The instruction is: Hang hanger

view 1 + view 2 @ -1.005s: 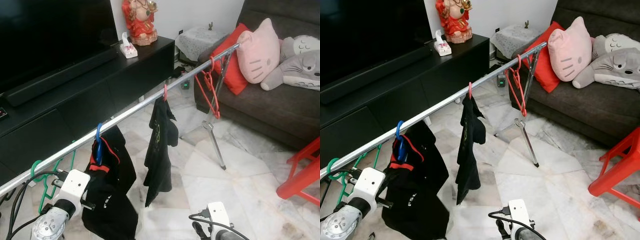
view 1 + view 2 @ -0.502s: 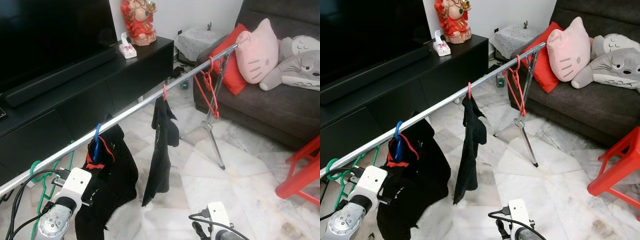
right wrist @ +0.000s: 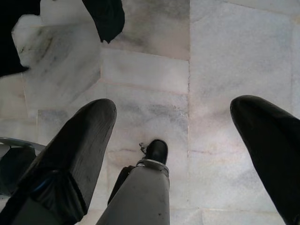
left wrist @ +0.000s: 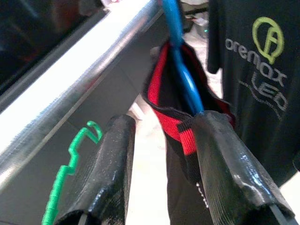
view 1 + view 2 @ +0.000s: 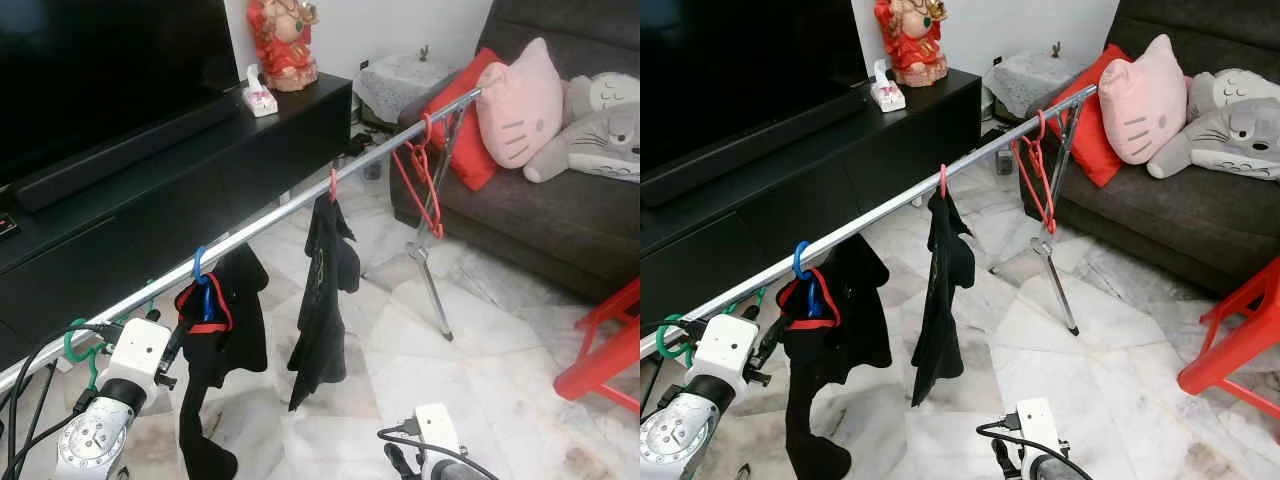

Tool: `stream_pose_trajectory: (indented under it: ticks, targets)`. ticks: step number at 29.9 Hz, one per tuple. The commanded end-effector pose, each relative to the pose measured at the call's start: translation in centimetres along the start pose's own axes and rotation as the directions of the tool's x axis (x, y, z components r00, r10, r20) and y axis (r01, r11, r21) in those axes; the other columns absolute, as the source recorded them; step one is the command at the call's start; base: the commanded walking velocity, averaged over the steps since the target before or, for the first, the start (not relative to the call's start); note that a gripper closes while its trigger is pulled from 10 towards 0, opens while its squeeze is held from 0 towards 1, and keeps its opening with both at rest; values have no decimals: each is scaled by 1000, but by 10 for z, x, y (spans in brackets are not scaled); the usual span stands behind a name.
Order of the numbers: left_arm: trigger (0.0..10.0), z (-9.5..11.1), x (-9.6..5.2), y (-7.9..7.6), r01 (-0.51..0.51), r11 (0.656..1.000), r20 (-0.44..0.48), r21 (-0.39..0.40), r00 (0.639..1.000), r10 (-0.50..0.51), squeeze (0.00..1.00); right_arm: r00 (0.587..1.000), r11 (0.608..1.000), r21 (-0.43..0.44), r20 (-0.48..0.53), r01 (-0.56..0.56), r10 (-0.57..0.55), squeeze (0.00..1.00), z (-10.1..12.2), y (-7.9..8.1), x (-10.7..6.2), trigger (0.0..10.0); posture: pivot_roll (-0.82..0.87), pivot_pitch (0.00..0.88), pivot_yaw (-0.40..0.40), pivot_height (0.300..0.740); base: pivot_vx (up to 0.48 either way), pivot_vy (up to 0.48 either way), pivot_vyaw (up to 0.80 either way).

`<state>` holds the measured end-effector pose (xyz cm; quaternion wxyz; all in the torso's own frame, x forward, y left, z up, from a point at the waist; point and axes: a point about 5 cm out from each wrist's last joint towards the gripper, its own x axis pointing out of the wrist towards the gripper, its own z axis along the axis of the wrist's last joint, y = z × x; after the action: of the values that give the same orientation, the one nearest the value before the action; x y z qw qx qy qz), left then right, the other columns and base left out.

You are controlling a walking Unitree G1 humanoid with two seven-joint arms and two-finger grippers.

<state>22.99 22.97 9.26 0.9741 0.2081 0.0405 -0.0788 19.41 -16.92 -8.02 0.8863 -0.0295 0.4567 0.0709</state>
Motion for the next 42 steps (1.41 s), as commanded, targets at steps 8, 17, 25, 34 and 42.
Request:
stream_pose_trajectory:
  ticks: [8,17,25,34,42]
  targets:
    - [10000,27,-4,-11,241,965,51,-100,970,-237,1000,1000,1000,-4,-9,-8,8,0,-2,3,0,10000,-94,0,48,740,0,0,0]
    - [10000,33,2,-31,394,908,53,-145,919,-390,259,1000,1000,0,-7,-8,8,0,-1,4,0,10000,-94,0,52,740,0,0,0]
    - [10000,30,12,-34,346,922,41,-175,938,-344,0,1000,1000,2,-7,-9,9,0,-1,4,1,10000,-95,0,53,740,0,0,0]
    - [10000,19,40,-40,198,942,10,-273,979,-203,0,1000,1000,10,-6,-7,7,0,-1,5,1,10000,-109,0,59,740,0,0,0]
    - [10000,17,60,-39,119,963,-15,-243,992,-127,0,1000,1000,15,-6,-4,4,0,0,5,1,10000,-118,0,65,740,0,0,0]
